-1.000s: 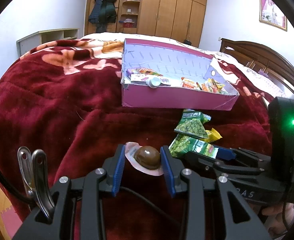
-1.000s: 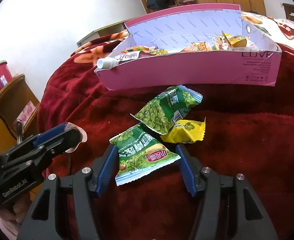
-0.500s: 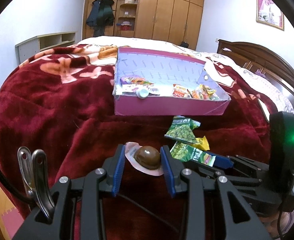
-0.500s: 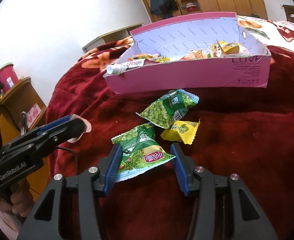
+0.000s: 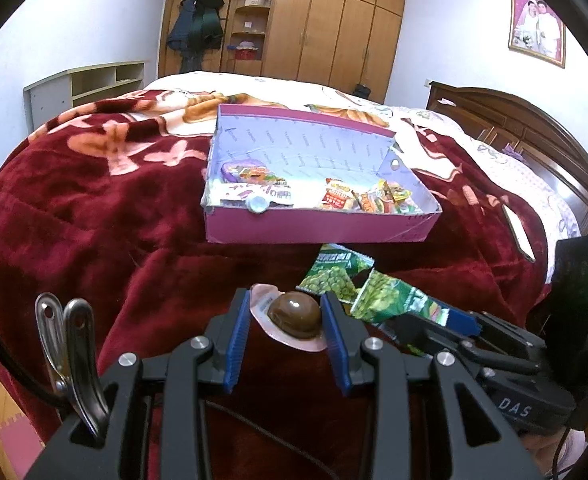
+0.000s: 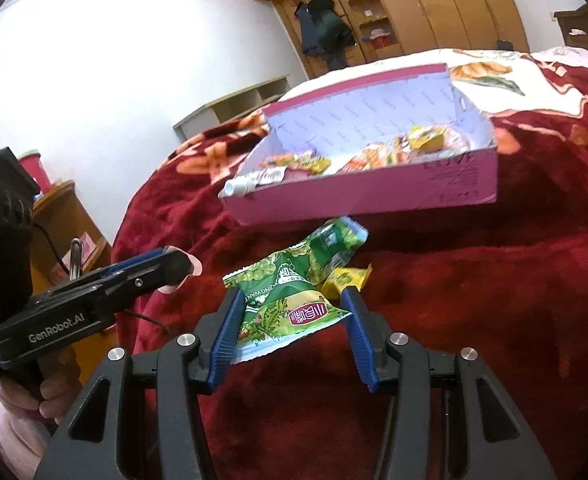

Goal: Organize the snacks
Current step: 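Carry the chocolate egg and pea bag over the pink box and lower them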

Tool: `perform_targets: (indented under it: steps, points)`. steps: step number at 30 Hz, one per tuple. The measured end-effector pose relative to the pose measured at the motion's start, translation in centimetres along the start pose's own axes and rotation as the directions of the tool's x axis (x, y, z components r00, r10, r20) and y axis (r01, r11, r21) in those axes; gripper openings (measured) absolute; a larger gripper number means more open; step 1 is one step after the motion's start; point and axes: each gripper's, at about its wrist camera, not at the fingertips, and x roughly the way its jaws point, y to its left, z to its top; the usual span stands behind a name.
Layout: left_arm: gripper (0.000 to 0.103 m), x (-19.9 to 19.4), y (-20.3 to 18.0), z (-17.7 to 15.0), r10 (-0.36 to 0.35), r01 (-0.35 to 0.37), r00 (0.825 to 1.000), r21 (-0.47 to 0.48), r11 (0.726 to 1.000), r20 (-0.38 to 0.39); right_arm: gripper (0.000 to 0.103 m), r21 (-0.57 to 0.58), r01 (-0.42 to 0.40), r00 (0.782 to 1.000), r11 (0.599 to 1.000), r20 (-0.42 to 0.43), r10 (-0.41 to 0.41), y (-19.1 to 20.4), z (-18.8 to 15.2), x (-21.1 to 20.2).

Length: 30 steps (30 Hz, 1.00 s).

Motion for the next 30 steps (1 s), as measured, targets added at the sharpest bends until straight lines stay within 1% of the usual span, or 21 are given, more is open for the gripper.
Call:
perform_targets:
  steps: [10, 14, 19, 26, 30]
  points:
    - [0.038, 1.1, -1.0, 2.3, -0.002, 0.002, 1.000, 0.016, 1.000, 0.018, 0.051, -0.002, 0.034, 0.998, 0.999, 0.054, -0.034, -0.9, 1.1, -1.2]
    - [0.038, 2.1, -1.2, 3.5, 0.016, -0.016, 0.999, 0.021, 1.000, 0.030, 0.051, 0.000, 0.046, 0.996, 0.999, 0.072, -0.046, -1.4, 1.7, -1.4]
    - [0.038, 3.2, -1.2, 5.0, 0.023, -0.024, 0.999, 0.022, 0.999, 0.048, 0.051, 0.004, 0.064, 0.994, 0.998, 0.085, -0.064, -2.2, 2.4, -1.6]
    - [0.038, 5.0, -1.8, 6.7, 0.029, -0.032, 0.997, 0.052, 0.998, 0.069, 0.051, 0.015, 0.082, 0.992, 0.997, 0.099, -0.083, -3.2, 3.1, -1.6]
    - [0.038, 6.8, -2.3, 7.6, 0.021, -0.026, 0.997, 0.066, 0.997, 0.073, 0.051, 0.019, 0.088, 0.991, 0.996, 0.100, -0.089, -3.7, 3.4, -1.5]
